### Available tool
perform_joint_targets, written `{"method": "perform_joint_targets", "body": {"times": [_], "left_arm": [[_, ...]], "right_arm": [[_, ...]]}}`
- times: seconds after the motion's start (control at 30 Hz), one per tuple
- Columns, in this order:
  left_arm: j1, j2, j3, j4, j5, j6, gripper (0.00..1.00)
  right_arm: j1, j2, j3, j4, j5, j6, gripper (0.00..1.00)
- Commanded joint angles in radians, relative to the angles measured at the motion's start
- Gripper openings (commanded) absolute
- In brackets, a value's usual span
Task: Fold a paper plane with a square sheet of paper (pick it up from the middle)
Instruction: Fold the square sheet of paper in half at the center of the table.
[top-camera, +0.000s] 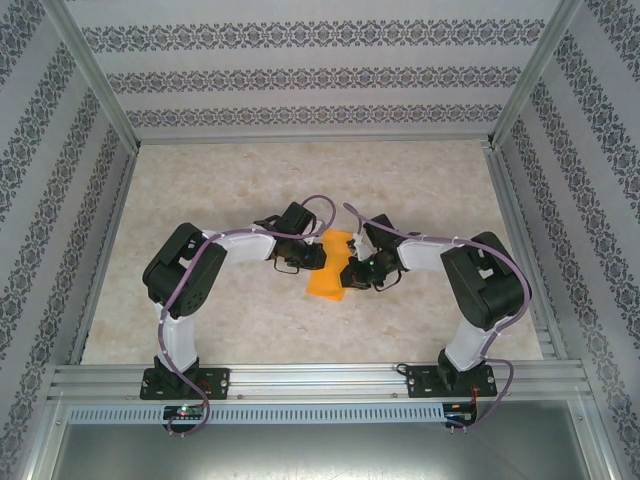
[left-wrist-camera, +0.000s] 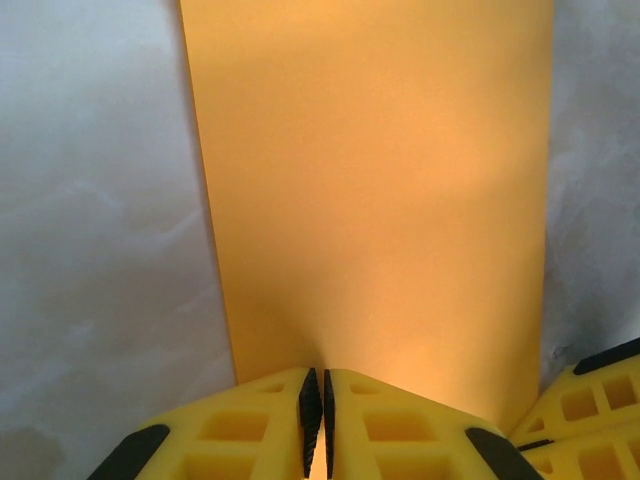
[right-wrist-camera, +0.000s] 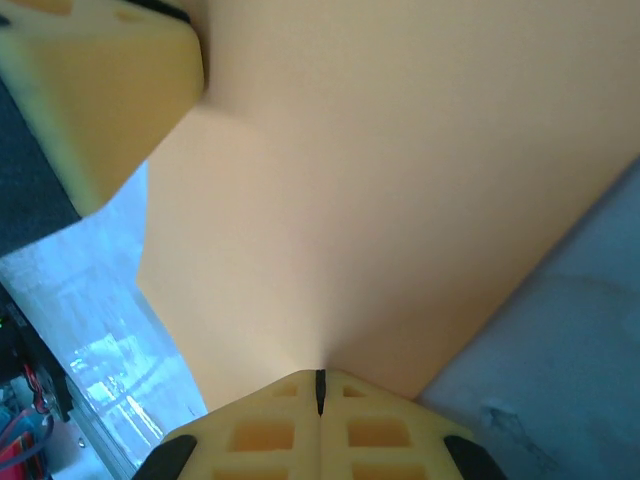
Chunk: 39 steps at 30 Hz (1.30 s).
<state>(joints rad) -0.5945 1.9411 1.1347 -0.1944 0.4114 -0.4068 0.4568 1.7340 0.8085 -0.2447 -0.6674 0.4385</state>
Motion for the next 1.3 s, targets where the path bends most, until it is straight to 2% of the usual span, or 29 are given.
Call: {"method": "perform_joint_targets", "body": {"times": [0.0,0.1,0.2,0.4,0.8,1.1,1.27], "left_arm": [[0.015,0.059,-0.068,-0.169,-0.073,0.027,0.17],[0.016,0.058,-0.066,-0.168,-0.071,0.027,0.17],[0.016,0.062,-0.060,-0.167,-0.064,0.028,0.17],[0.016,0.055,-0.063,-0.168,-0.066,0.029,0.17],[0.016,0.052,-0.077,-0.151,-0.061,0.024,0.17],[0.021,0.042,-0.084,-0.154,-0.067,0.026,0.17],[0.022,0.041,-0.084,-0.152,-0.067,0.025,0.17]], "right_arm": [[0.019,-0.027,-0.045,-0.129,0.030,-0.043,0.02],[0.019,-0.046,-0.060,-0.138,0.053,-0.044,0.02],[0.002,-0.081,-0.079,-0.026,-0.009,0.026,0.02],[0.026,-0.136,-0.051,0.132,-0.023,0.180,0.02],[0.098,0.001,-0.008,0.059,0.010,0.127,0.02],[0.112,-0.059,-0.105,0.032,0.026,0.110,0.02],[0.114,-0.099,-0.189,0.077,0.035,0.141,0.02]]}}
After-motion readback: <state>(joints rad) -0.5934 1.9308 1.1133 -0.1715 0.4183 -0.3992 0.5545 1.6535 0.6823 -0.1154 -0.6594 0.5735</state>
